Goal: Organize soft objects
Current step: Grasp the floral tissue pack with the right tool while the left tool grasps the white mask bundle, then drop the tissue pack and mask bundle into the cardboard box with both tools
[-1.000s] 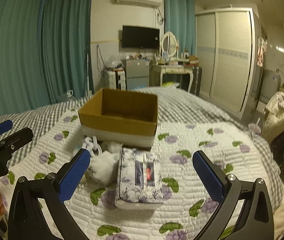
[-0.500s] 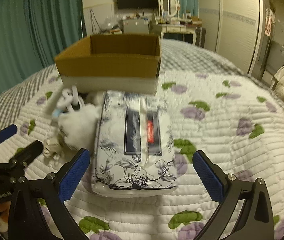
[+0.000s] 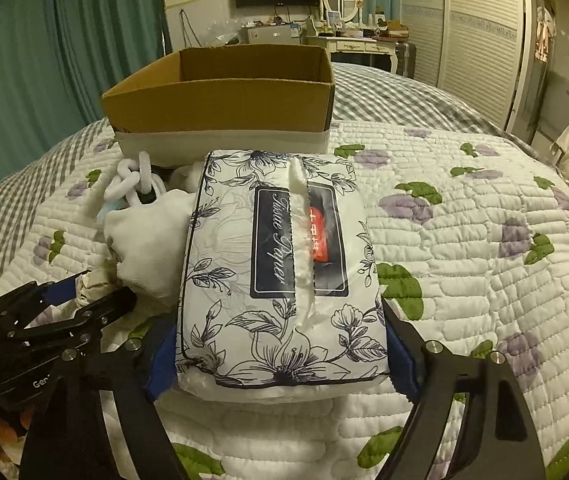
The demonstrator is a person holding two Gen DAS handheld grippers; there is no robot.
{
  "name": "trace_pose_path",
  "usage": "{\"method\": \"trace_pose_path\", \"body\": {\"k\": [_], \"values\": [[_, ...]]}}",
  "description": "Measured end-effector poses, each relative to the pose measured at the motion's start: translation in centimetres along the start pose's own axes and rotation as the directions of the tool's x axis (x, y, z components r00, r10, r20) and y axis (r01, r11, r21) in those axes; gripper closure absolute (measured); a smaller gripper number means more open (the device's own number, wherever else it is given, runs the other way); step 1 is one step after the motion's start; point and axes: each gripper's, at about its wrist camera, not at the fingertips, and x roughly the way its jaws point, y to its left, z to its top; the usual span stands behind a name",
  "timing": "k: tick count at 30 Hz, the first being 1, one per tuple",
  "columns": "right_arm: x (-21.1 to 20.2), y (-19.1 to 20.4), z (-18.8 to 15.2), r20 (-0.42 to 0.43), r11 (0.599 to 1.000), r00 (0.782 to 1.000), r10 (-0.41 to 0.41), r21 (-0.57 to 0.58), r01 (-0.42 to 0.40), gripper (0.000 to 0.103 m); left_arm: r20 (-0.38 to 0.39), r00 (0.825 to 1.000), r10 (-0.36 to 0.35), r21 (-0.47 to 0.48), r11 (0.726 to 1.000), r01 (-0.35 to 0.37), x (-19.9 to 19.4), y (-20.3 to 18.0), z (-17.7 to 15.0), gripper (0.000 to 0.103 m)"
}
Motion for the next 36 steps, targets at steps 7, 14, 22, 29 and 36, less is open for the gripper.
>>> {"method": "trace_pose_path", "body": {"k": [7, 14, 22, 29, 36], "values": [[-2.4, 0.1, 0.1, 0.03, 1.0, 1.0, -0.006, 0.002, 0.006, 0.022, 0.012, 1.0, 0.004, 0.024, 1.0, -0.005, -2.5, -0.8, -0.2, 0.048], [-7.8, 0.3, 0.8, 0.118, 1.0, 0.993, -0.013, -0.018, 0.015, 0.022, 0.09, 0.996, -0.029, 0.039, 0.999, 0.026, -7.8, -1.7, 1.5, 0.048], [-12.7, 0.4, 6.3, 0.212, 0.998, 0.977, 0.005, -0.06, 0.008, 0.022, 0.221, 0.974, -0.042, 0.087, 0.996, 0.024, -13.3, -2.6, 7.6, 0.048], [-13.3, 1.5, 15.6, 0.261, 0.986, 0.964, 0.047, -0.166, -0.004, 0.022, 0.299, 0.954, -0.032, 0.124, 0.992, -0.005, -13.2, -2.7, 14.6, 0.048], [-8.0, 2.3, 22.2, 0.262, 0.982, 0.963, 0.062, -0.188, -0.013, 0.022, 0.292, 0.956, 0.021, 0.14, 0.988, -0.064, -6.8, -2.3, 20.4, 0.048]]}}
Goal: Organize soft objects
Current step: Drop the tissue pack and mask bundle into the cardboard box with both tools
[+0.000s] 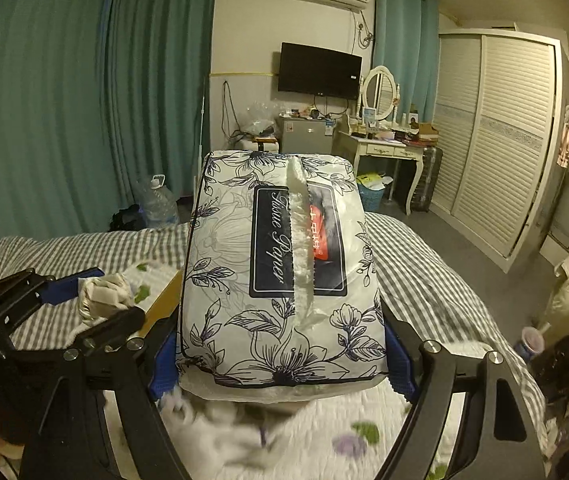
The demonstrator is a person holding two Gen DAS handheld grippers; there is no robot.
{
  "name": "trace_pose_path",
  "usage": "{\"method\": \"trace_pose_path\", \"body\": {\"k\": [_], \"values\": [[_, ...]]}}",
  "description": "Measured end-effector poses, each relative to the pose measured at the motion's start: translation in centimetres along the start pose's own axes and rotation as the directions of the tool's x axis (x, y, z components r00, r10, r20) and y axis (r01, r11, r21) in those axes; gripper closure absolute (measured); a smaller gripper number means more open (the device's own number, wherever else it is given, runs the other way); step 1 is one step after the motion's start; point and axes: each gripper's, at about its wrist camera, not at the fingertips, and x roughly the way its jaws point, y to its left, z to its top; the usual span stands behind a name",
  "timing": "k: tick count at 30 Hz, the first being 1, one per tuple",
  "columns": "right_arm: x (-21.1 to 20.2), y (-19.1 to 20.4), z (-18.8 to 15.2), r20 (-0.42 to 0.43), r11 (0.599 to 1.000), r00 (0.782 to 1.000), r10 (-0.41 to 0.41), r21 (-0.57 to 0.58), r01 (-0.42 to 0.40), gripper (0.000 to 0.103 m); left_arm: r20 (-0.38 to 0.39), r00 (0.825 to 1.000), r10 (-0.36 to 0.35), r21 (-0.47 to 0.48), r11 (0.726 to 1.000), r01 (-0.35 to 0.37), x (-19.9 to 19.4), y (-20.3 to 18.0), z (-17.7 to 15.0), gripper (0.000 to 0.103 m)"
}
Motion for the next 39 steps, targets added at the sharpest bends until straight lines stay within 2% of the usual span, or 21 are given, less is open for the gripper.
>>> {"method": "trace_pose_path", "body": {"k": [4, 8, 13, 14, 15, 16, 19, 23, 26, 31, 34, 39], "values": [[5.5, -0.8, -0.1, -0.027, 0.999, 0.999, 0.017, 0.027, -0.017, 0.022, -0.041, 0.999, 0.014, 0.017, 1.0, -0.013, 5.5, 0.3, 0.0, 0.048], [11.0, -2.3, -1.3, -0.093, 0.997, 0.995, 0.042, 0.063, -0.036, 0.022, -0.083, 0.996, 0.02, 0.016, 1.0, -0.018, 9.6, 0.9, -0.7, 0.048], [14.8, -3.4, -2.2, -0.123, 0.995, 0.99, 0.062, 0.084, -0.051, 0.021, -0.075, 0.996, 0.04, 0.066, 0.997, -0.035, 11.4, 0.2, -1.3, 0.045], [15.0, -3.7, -2.3, -0.122, 0.994, 0.99, 0.073, 0.094, -0.062, 0.019, -0.077, 0.996, 0.05, 0.071, 0.996, -0.045, 11.5, 0.1, -1.4, 0.035], [15.1, -4.0, -2.3, -0.118, 0.992, 0.99, 0.082, 0.106, -0.07, 0.018, -0.077, 0.996, 0.053, 0.066, 0.997, -0.048, 11.6, 0.2, -1.5, 0.02], [14.9, -4.4, -2.4, -0.111, 0.99, 0.99, 0.091, 0.114, -0.078, 0.013, -0.072, 0.996, 0.052, 0.053, 0.997, -0.048, 11.4, 0.3, -1.6, 0.014], [13.4, -5.3, -2.4, -0.081, 0.99, 0.994, 0.073, 0.128, -0.062, 0.004, -0.067, 0.996, 0.058, 0.016, 0.998, -0.057, 10.3, 0.3, -1.5, 0.012], [9.9, -5.3, -1.3, -0.055, 0.993, 0.998, 0.038, 0.115, -0.031, 0.004, -0.047, 0.996, 0.072, 0.008, 0.997, -0.072, 7.1, 0.4, -0.7, 0.012], [6.5, -4.8, -0.1, -0.03, 0.995, 1.0, 0.009, 0.095, -0.006, 0.004, 0.007, 0.997, 0.08, 0.017, 0.997, -0.08, 2.5, 0.6, 0.2, 0.012], [-1.7, -2.8, 1.5, 0.018, 0.998, 1.0, -0.025, 0.062, 0.024, 0.0, 0.108, 0.991, 0.082, -0.004, 0.997, -0.082, -6.4, 1.6, 1.2, 0.011], [-6.1, -1.0, 1.1, 0.029, 0.998, 0.999, -0.037, 0.043, 0.036, 0.0, 0.152, 0.984, 0.089, -0.004, 0.996, -0.089, -10.3, 1.9, 1.2, 0.008], [-9.5, 1.8, -0.5, 0.011, 0.999, 0.999, -0.032, 0.005, 0.031, 0.0, 0.183, 0.978, 0.103, 0.032, 0.993, -0.111, -14.5, 1.8, -0.8, 0.008]]}}
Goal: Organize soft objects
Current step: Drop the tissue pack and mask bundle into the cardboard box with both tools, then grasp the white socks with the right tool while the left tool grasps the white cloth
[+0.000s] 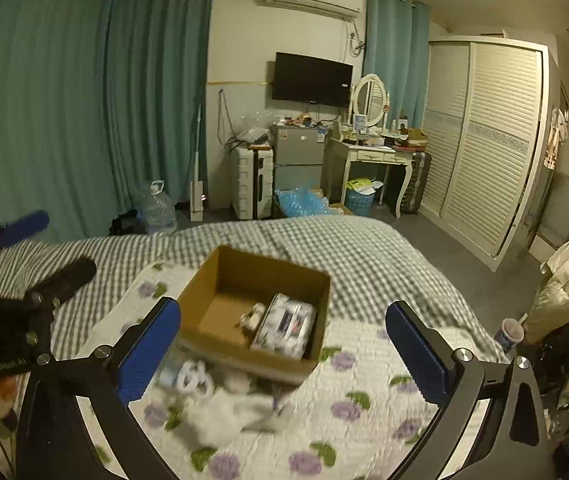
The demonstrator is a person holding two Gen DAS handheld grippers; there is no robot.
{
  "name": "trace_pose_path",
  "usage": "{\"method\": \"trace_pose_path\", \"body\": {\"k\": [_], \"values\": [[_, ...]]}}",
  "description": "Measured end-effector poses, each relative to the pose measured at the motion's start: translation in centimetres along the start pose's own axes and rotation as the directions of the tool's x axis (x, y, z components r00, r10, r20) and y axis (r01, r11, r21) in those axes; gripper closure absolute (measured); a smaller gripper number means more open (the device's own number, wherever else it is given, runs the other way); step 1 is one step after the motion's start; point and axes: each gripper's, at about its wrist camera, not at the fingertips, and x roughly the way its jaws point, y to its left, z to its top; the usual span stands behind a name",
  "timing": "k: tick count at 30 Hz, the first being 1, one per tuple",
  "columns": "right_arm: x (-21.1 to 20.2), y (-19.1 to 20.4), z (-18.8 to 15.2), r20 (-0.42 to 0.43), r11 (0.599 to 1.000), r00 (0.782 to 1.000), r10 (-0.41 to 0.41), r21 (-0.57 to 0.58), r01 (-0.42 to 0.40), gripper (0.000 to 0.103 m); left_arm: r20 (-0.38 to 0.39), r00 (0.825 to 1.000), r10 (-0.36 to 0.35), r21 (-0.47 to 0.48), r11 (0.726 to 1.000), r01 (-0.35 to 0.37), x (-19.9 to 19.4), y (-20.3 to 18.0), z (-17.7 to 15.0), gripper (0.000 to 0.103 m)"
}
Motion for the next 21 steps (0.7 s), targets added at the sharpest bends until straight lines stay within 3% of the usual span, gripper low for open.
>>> {"method": "trace_pose_path", "body": {"k": [5, 9, 13, 17, 21], "values": [[-0.9, 2.7, -4.6, -0.026, 0.999, 0.999, 0.03, -0.008, -0.031, 0.0, -0.008, 1.0, -0.001, 0.011, 1.0, 0.001, -1.4, 0.5, -3.8, 0.008], [-0.4, 4.9, -8.6, -0.019, 0.999, 0.999, 0.026, -0.019, -0.026, 0.0, -0.028, 0.999, -0.041, -0.053, 0.998, 0.04, -0.7, 1.1, -7.5, 0.008], [2.2, 6.2, -12.2, -0.046, 0.998, 0.998, 0.051, -0.023, -0.052, 0.0, -0.073, 0.996, -0.046, -0.091, 0.995, 0.04, 1.5, 1.4, -11.1, 0.008], [6.4, 7.0, -15.3, -0.132, 0.996, 0.989, 0.07, -0.038, -0.075, 0.0, -0.114, 0.992, -0.049, -0.121, 0.992, 0.035, 4.0, 1.2, -14.4, 0.008], [10.2, 7.3, -17.5, -0.194, 0.995, 0.978, 0.08, -0.039, -0.089, 0.0, -0.224, 0.973, -0.057, -0.124, 0.992, 0.029, 6.6, 1.1, -17.2, 0.008]]}}
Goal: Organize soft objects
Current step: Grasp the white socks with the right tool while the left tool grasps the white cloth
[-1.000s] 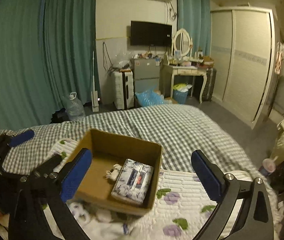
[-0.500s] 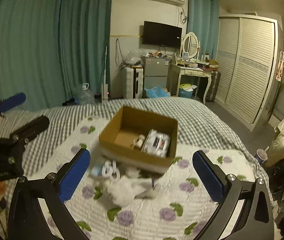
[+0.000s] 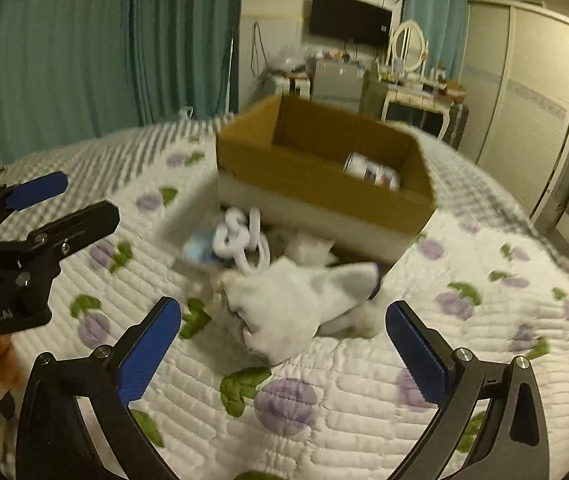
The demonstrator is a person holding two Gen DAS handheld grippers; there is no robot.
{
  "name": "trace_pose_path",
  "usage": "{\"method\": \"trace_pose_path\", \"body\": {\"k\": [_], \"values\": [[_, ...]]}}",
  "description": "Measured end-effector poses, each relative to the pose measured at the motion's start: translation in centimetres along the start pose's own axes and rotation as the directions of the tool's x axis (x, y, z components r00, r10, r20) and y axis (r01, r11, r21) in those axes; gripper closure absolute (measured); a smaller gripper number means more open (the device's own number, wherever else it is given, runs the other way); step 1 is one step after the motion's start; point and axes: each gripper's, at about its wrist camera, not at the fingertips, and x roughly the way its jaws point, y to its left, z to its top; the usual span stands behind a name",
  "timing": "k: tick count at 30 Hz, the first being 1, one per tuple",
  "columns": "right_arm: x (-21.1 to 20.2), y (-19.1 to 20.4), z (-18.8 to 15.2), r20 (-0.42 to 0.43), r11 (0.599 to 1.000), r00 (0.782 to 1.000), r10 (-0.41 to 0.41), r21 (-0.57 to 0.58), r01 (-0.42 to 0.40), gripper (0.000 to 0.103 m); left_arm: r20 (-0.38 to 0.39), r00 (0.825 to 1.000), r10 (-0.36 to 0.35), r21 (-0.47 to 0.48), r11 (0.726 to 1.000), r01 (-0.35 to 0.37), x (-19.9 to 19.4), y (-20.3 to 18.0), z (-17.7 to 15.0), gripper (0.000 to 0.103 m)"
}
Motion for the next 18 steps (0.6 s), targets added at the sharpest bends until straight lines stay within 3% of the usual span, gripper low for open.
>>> {"method": "trace_pose_path", "body": {"k": [4, 8, 12, 18], "values": [[3.2, -0.6, -1.0, -0.053, 1.0, 0.999, 0.011, 0.03, -0.01, 0.003, -0.058, 0.998, 0.025, 0.02, 1.0, -0.024, 1.6, -0.2, -1.2, 0.008], [4.8, -1.1, -1.9, -0.086, 0.997, 0.996, 0.034, 0.066, -0.028, 0.017, -0.077, 0.997, 0.02, 0.039, 0.999, -0.017, 2.2, -0.8, -1.8, 0.008], [4.8, -1.3, -2.3, -0.08, 0.992, 0.992, 0.092, 0.09, -0.085, 0.056, -0.093, 0.995, 0.026, 0.056, 0.998, -0.021, 2.5, -1.2, -2.2, 0.008], [0.9, -1.6, -2.0, 0.013, 0.993, 0.996, 0.089, 0.074, -0.09, 0.067, -0.104, 0.995, 0.001, 0.05, 0.999, 0.004, 2.5, -1.8, -2.4, 0.01]]}}
